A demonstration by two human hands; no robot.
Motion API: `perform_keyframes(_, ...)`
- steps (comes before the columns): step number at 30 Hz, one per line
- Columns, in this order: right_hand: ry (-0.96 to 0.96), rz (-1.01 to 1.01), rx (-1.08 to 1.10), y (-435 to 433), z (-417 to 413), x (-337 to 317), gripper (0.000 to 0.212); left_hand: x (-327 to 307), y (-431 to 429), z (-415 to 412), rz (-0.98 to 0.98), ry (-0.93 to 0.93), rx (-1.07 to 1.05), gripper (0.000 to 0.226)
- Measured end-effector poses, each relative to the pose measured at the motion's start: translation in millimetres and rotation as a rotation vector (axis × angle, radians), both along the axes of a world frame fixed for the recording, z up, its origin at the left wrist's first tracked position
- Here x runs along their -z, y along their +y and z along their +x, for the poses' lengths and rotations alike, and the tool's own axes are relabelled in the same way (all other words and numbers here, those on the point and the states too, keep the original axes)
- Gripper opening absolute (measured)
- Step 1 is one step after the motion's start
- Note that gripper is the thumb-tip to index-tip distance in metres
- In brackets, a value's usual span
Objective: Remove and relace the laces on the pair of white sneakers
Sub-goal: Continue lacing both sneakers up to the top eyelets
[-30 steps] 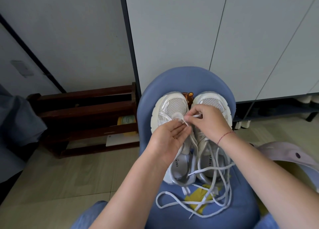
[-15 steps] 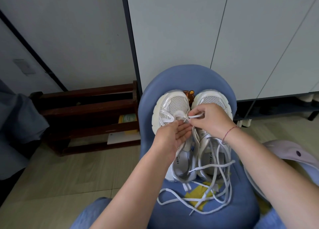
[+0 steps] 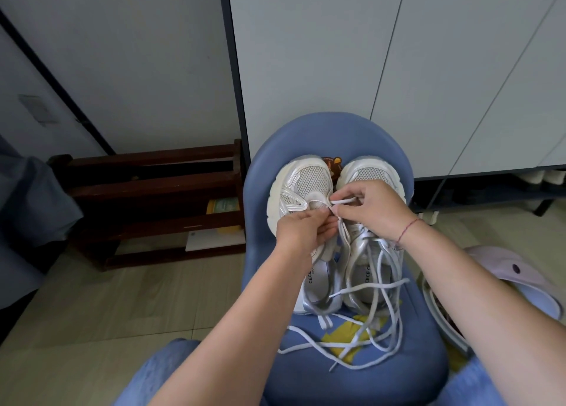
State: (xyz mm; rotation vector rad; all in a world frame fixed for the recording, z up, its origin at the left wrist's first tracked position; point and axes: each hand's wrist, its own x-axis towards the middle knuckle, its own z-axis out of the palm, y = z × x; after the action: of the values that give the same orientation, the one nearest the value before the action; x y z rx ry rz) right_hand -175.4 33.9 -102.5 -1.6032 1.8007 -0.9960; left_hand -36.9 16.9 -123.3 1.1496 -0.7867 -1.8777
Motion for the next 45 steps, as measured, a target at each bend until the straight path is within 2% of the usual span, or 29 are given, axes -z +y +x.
perform_keyframes(4, -0.055, -0.002, 0.043, 1.5, -2.4, 2.5, 0.022, -8.2, 11.2, 14.6, -0.177, -0.188, 0.148, 0.022)
perform_keyframes(8, -0.045, -0.029, 0.035, 3.2, -3.1, 2.7, 0.024, -9.1, 30.2, 51.5, -0.297, -0.388, 0.533, 0.021)
perform_keyframes(13, -0.033, -0.035, 0.020, 4.0, -1.5, 3.2, 0.022, 4.8, 46.7, 79.0, -0.246, -0.515, 0.959, 0.016)
perform_keyframes(20, 0.035, -0.063, 0.039, 4.1, -0.3, 4.9, 0.022, 22.1, 64.3, 82.6, -0.162, -0.596, 1.297, 0.013)
perform_keyframes(23, 0.051, -0.068, 0.035, 5.6, 0.8, 5.3, 0.020, 29.1, 74.4, 76.0, -0.166, -0.623, 1.369, 0.021)
perform_keyframes(25, 0.055, -0.077, 0.034, 6.4, 1.1, 4.8, 0.020, 33.5, 77.0, 71.6, -0.156, -0.609, 1.350, 0.011)
perform_keyframes(28, 0.063, -0.081, 0.026, 7.4, 1.6, 4.9, 0.020, 29.6, 75.1, 68.5, -0.176, -0.612, 1.217, 0.012)
perform_keyframes(32, 0.064, -0.085, 0.024, 7.3, 1.7, 6.2, 0.021, 13.4, 66.0, 72.4, -0.218, -0.617, 0.974, 0.028)
perform_keyframes(37, 0.072, -0.093, 0.026, 6.2, 1.5, 7.5, 0.021, 8.3, 64.5, 65.4, -0.279, -0.565, 0.590, 0.026)
perform_keyframes(41, 0.073, -0.098, 0.027, 6.2, 1.2, 8.1, 0.020, 12.3, 73.7, 46.4, -0.181, -0.483, 0.589, 0.025)
perform_keyframes(45, 0.074, -0.103, 0.023, 6.9, 1.8, 7.7, 0.021, 14.4, 74.8, 33.4, -0.008, -0.282, 0.434, 0.020)
